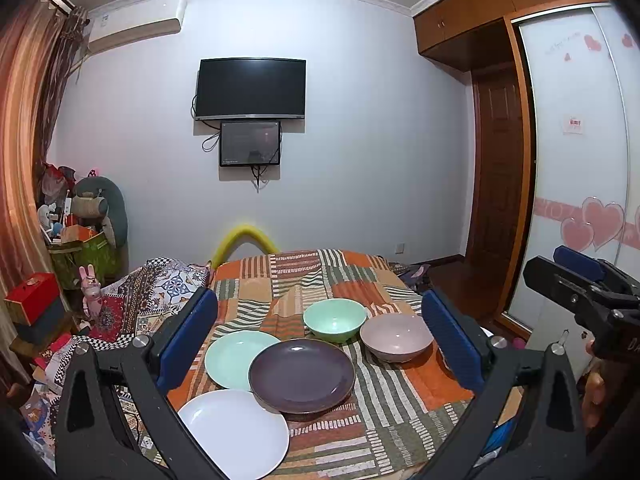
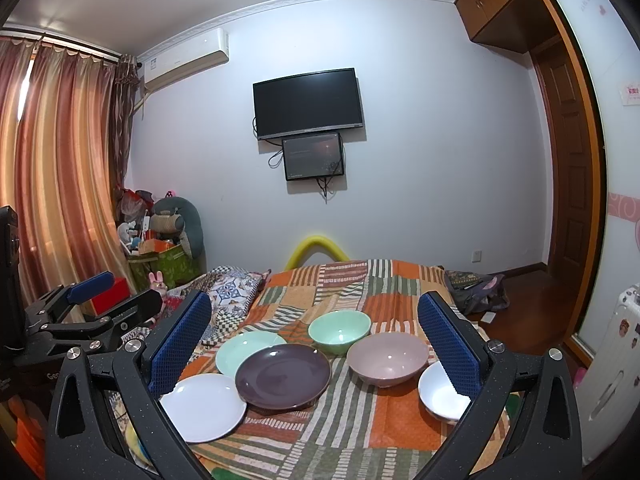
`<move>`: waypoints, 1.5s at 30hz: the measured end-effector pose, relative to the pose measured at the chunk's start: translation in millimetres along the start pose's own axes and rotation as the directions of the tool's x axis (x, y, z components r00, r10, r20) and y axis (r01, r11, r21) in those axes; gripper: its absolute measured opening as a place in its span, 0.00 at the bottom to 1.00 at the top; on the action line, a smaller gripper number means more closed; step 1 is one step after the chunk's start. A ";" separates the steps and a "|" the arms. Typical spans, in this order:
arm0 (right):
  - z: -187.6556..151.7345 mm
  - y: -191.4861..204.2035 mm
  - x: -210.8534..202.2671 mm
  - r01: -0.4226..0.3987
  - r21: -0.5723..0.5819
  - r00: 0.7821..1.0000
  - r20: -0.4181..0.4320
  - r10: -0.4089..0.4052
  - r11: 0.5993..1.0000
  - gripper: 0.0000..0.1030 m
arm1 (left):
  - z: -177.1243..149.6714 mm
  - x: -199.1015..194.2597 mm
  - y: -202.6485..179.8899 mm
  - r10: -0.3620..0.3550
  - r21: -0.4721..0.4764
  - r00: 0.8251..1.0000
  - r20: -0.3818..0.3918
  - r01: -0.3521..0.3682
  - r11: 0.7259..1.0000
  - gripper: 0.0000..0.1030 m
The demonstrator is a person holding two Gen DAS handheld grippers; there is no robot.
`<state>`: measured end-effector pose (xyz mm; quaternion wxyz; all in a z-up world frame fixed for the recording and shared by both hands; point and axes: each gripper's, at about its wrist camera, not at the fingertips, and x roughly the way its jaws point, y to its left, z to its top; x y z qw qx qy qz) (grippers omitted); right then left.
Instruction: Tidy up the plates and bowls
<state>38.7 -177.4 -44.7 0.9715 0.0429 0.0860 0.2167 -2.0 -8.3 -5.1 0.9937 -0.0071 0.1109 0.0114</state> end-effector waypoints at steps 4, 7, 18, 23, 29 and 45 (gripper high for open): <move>-0.7 -0.1 0.1 0.001 0.000 1.000 -0.001 -0.001 1.000 1.00 | 0.3 -0.2 0.2 -0.002 -0.002 1.000 -0.002 0.002 1.000 1.00; -1.7 0.2 0.0 0.000 -0.001 1.000 -0.003 0.000 1.000 1.00 | 0.3 -0.3 0.3 -0.002 -0.003 1.000 -0.002 0.002 1.000 1.00; -1.8 1.4 -0.5 0.000 -0.004 1.000 -0.004 0.000 1.000 1.00 | 2.7 -1.0 4.9 -0.006 -0.021 1.000 -0.002 0.006 1.000 1.00; -1.4 2.3 1.9 -0.001 -0.007 1.000 -0.009 0.001 1.000 1.00 | 2.9 -0.2 5.0 -0.007 -0.024 1.000 -0.003 0.007 1.000 1.00; -1.5 2.6 5.9 -0.002 -0.006 1.000 -0.019 0.002 1.000 1.00 | 1.3 2.9 7.3 -0.009 -0.031 1.000 -0.011 0.009 0.999 1.00; -34.3 -17.2 58.4 0.026 -0.004 0.986 -0.166 -0.026 1.000 1.00 | -30.7 67.4 25.4 0.012 -0.049 0.988 -0.153 -0.020 0.999 1.00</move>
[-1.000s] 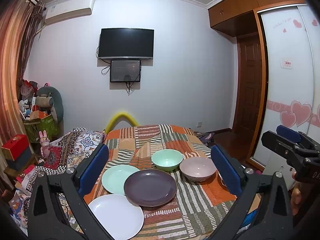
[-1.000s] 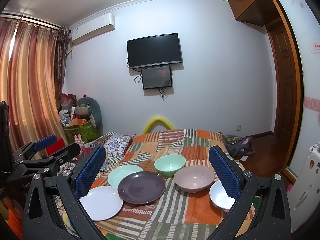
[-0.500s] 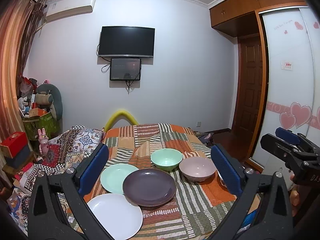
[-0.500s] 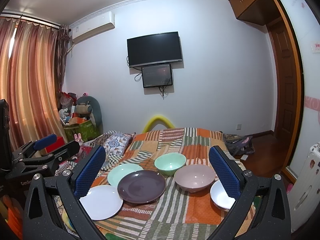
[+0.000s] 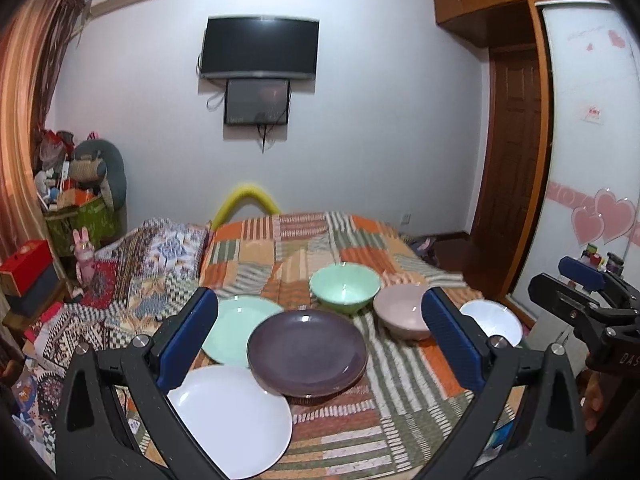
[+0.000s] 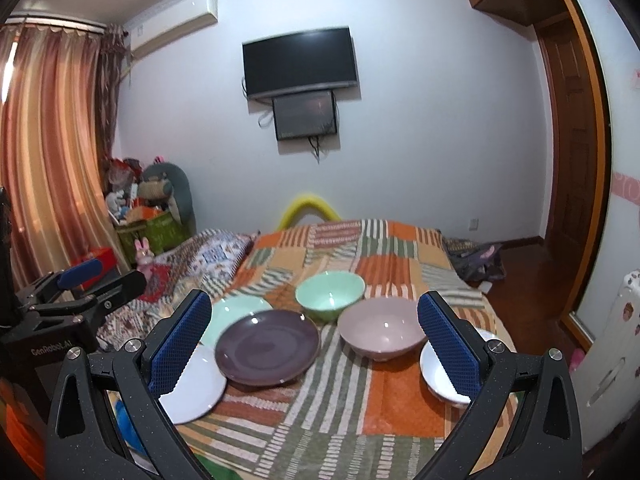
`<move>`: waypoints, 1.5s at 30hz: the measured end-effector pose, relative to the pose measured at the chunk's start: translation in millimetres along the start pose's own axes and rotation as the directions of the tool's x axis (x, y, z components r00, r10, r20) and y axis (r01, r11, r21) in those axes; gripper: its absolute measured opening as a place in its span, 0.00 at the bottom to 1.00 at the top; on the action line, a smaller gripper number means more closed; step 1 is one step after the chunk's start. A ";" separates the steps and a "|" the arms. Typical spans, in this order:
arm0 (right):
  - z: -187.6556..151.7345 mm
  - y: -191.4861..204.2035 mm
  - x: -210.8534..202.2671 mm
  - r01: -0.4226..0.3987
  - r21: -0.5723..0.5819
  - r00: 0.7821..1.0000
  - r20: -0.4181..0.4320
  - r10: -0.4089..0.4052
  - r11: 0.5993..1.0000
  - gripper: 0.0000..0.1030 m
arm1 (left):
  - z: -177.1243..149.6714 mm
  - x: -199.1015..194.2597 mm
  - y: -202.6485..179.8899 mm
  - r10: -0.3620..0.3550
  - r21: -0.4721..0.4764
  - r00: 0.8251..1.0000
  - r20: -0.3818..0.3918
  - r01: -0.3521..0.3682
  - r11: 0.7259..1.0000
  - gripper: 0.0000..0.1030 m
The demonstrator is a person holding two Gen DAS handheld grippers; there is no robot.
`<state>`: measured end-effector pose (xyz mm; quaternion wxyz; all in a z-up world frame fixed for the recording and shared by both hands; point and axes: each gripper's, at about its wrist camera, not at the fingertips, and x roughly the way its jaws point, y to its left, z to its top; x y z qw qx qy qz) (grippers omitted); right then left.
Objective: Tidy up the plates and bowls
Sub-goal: 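Grasp the dark purple plate rim with the left gripper while the right gripper grasps it too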
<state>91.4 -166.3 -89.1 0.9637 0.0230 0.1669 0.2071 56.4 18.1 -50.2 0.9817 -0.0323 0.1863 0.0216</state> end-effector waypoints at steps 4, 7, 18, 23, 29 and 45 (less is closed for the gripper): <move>-10.2 -2.7 22.4 0.011 -0.012 0.998 -0.057 -0.012 1.000 1.00 | -11.7 29.0 10.5 0.004 -0.011 0.997 -0.072 -0.005 1.000 1.00; -14.0 -3.7 38.4 0.003 -0.007 0.996 -0.094 -0.004 1.000 0.99 | -21.1 54.2 23.4 -0.010 -0.034 0.990 -0.141 0.005 0.999 0.88; -29.7 -14.2 101.1 -0.050 0.070 0.963 -0.261 0.067 0.996 0.68 | -50.3 139.4 74.3 0.044 -0.026 0.939 -0.342 -0.056 0.998 0.63; -45.2 -17.8 133.9 -0.065 0.115 0.924 -0.368 0.104 0.991 0.49 | -53.7 169.0 99.5 0.061 -0.030 0.928 -0.367 -0.077 0.997 0.61; -58.0 -11.0 160.8 -0.065 0.100 0.893 -0.438 0.103 0.993 0.43 | -61.9 213.0 117.1 0.013 -0.060 0.897 -0.442 -0.044 0.997 0.48; -72.8 -5.3 215.2 -0.039 0.080 0.828 -0.555 0.077 0.996 0.21 | -94.1 273.0 132.8 -0.109 -0.143 0.825 -0.554 0.034 0.989 0.18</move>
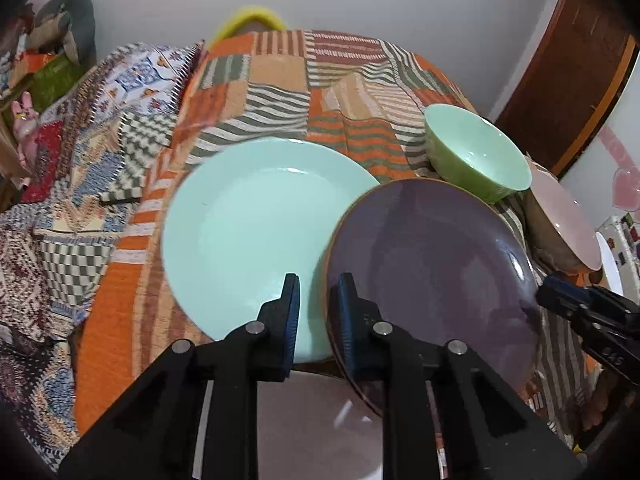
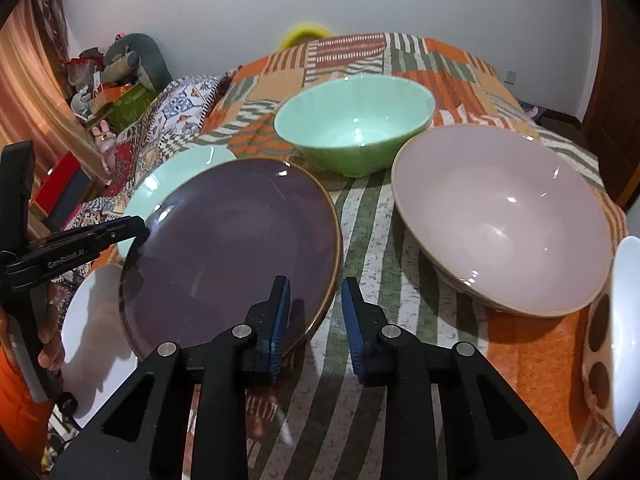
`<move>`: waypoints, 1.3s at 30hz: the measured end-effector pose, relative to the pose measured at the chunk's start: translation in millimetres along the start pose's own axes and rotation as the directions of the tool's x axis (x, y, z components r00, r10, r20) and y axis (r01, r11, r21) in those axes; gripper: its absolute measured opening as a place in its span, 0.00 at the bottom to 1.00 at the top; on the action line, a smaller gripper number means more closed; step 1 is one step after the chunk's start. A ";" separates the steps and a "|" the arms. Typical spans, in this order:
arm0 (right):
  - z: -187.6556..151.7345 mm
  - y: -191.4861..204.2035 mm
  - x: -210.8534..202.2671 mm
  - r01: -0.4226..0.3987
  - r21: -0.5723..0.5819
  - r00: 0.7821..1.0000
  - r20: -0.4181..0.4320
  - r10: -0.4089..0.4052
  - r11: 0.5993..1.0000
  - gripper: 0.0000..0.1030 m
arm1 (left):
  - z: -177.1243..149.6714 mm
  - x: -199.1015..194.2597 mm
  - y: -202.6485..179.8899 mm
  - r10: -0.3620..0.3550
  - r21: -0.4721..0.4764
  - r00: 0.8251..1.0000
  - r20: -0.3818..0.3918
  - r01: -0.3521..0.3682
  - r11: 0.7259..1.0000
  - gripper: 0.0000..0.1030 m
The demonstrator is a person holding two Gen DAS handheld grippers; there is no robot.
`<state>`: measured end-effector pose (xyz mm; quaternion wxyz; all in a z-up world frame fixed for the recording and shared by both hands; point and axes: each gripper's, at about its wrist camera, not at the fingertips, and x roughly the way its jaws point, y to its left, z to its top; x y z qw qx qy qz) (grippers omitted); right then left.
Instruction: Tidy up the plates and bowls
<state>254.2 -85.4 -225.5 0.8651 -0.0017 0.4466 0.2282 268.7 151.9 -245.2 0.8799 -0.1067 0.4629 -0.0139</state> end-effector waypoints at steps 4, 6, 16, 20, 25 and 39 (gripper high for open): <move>3.2 -0.5 6.2 0.002 0.002 1.000 -0.018 -0.002 1.000 0.20 | -0.2 7.8 0.0 -0.009 0.004 1.000 -0.016 0.009 1.000 0.18; 4.7 -1.6 8.7 0.002 0.004 1.000 -0.025 -0.002 1.000 0.20 | -0.8 7.9 -2.5 -0.003 0.016 1.000 -0.011 0.003 1.000 0.17; 8.3 -5.1 15.6 -0.017 0.028 0.998 -0.054 0.018 0.999 0.17 | -2.6 10.2 -7.1 -0.012 0.013 0.999 -0.033 0.012 1.000 0.18; 5.9 -2.9 8.1 -0.035 0.043 0.998 -0.043 0.037 0.998 0.17 | -6.0 3.0 -11.4 0.021 0.025 1.000 -0.023 -0.020 0.999 0.18; 4.7 -4.7 -5.5 -0.038 0.057 0.999 -0.021 0.039 0.998 0.17 | -12.9 -15.5 -21.1 0.033 0.048 0.999 0.001 -0.033 0.998 0.18; -10.3 -13.6 -61.8 -0.016 0.056 0.999 0.052 0.013 0.998 0.17 | -38.6 -73.4 -63.5 -0.008 0.087 0.999 0.052 0.004 0.996 0.18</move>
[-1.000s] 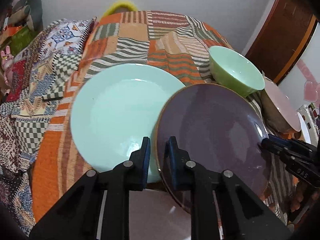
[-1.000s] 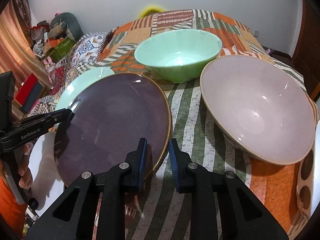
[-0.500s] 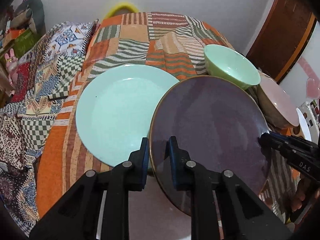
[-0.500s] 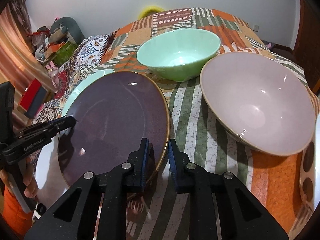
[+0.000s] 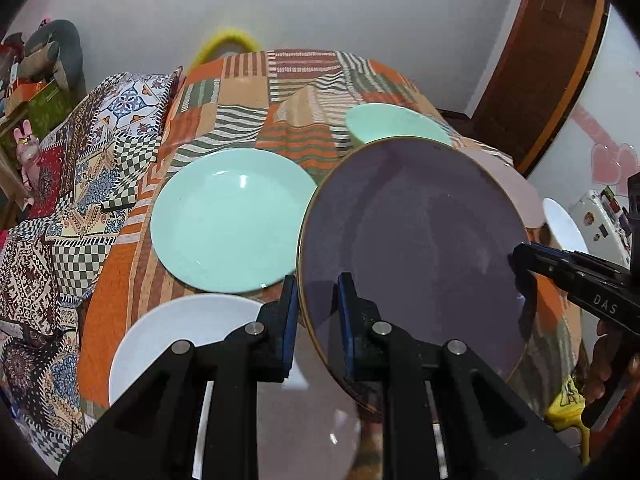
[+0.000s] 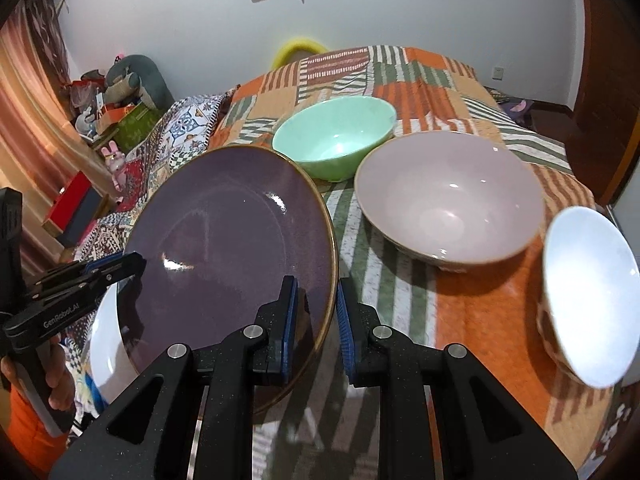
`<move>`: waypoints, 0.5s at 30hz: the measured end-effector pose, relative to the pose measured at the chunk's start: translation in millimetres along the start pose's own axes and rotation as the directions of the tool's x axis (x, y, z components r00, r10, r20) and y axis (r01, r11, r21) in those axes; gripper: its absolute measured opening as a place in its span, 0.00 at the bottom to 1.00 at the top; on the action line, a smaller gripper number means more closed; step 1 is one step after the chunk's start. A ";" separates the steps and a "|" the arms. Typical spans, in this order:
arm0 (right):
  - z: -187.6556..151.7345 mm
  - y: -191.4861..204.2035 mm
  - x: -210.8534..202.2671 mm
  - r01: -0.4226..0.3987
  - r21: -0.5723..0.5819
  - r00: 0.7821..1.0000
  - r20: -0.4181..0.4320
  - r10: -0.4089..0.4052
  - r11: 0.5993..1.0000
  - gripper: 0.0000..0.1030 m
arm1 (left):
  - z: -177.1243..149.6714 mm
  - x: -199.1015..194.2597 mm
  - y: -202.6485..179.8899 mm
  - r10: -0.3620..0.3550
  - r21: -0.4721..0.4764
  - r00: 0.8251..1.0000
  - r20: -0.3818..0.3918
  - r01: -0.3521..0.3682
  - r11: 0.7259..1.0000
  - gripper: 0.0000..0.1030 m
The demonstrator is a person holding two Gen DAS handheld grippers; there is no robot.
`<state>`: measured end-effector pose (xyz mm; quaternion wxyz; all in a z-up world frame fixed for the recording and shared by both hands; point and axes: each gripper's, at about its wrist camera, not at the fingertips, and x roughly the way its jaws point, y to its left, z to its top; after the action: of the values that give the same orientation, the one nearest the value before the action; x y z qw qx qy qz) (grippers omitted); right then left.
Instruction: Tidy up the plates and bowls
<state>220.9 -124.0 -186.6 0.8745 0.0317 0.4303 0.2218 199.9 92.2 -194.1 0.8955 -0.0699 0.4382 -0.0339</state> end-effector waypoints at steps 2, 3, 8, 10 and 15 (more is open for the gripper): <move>-3.7 -1.6 -8.2 0.004 -0.001 1.000 0.012 -0.004 1.000 0.17 | -4.0 -7.0 -6.5 -0.006 0.005 1.000 0.002 0.006 1.000 0.18; -6.0 -2.7 -11.3 0.005 0.001 1.000 0.016 -0.005 1.000 0.17 | -6.4 -10.6 -10.3 -0.008 0.008 1.000 0.001 0.008 1.000 0.18; -17.5 -9.1 -22.8 0.014 0.015 1.000 0.020 -0.014 1.000 0.17 | -18.2 -20.9 -28.2 -0.012 0.023 1.000 -0.002 0.012 1.000 0.18; -22.4 -11.8 -26.2 0.020 0.025 1.000 0.017 -0.021 0.999 0.17 | -22.9 -23.4 -35.1 -0.019 0.027 1.000 -0.005 0.019 0.999 0.18; -34.8 -25.3 -33.1 0.025 0.061 1.000 0.015 -0.026 0.998 0.17 | -33.8 -23.9 -55.1 -0.020 0.060 1.000 -0.020 0.021 0.998 0.18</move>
<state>185.8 -165.2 -190.3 0.8792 0.0546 0.4305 0.1970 158.6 37.5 -187.4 0.8924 -0.0471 0.4451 -0.0570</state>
